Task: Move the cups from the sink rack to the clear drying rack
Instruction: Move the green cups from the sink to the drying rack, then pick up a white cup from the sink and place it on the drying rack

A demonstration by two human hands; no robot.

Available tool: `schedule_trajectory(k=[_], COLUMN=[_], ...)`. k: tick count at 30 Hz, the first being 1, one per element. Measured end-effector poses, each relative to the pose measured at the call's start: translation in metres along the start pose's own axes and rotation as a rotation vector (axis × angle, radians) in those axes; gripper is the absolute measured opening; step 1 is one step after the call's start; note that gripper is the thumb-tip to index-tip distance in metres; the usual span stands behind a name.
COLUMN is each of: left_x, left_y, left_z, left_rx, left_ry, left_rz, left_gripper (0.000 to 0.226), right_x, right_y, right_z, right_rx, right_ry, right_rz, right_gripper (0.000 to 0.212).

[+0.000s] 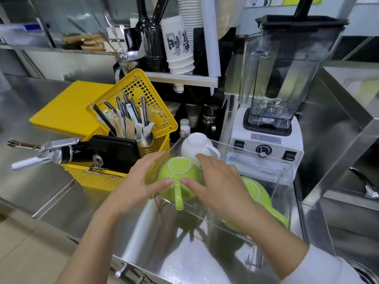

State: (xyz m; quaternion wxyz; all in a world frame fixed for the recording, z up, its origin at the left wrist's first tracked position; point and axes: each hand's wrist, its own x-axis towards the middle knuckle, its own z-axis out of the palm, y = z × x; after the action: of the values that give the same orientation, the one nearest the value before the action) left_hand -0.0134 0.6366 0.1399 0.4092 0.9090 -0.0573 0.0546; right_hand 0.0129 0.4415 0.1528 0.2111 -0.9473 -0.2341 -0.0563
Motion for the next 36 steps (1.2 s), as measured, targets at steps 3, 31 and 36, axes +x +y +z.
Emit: schedule_trajectory(k=[3, 31, 36], left_x=[0.006, 0.078, 0.099], left_y=[0.022, 0.286, 0.281], left_z=[0.000, 0.407, 0.499], left_rx=[0.035, 0.062, 0.259], left_ry=[0.074, -0.454, -0.557], left_rz=[0.043, 0.525, 0.522], left_gripper=[0.072, 0.071, 0.079], right_x=[-0.003, -0.228, -0.269], right_y=[0.017, 0.392, 0.467], right_z=[-0.013, -0.136, -0.122], right_rx=[0.025, 0.078, -0.052], right_ry=[0.016, 0.142, 0.013], right_rz=[0.016, 0.686, 0.797], right_gripper=[0.062, 0.067, 0.069])
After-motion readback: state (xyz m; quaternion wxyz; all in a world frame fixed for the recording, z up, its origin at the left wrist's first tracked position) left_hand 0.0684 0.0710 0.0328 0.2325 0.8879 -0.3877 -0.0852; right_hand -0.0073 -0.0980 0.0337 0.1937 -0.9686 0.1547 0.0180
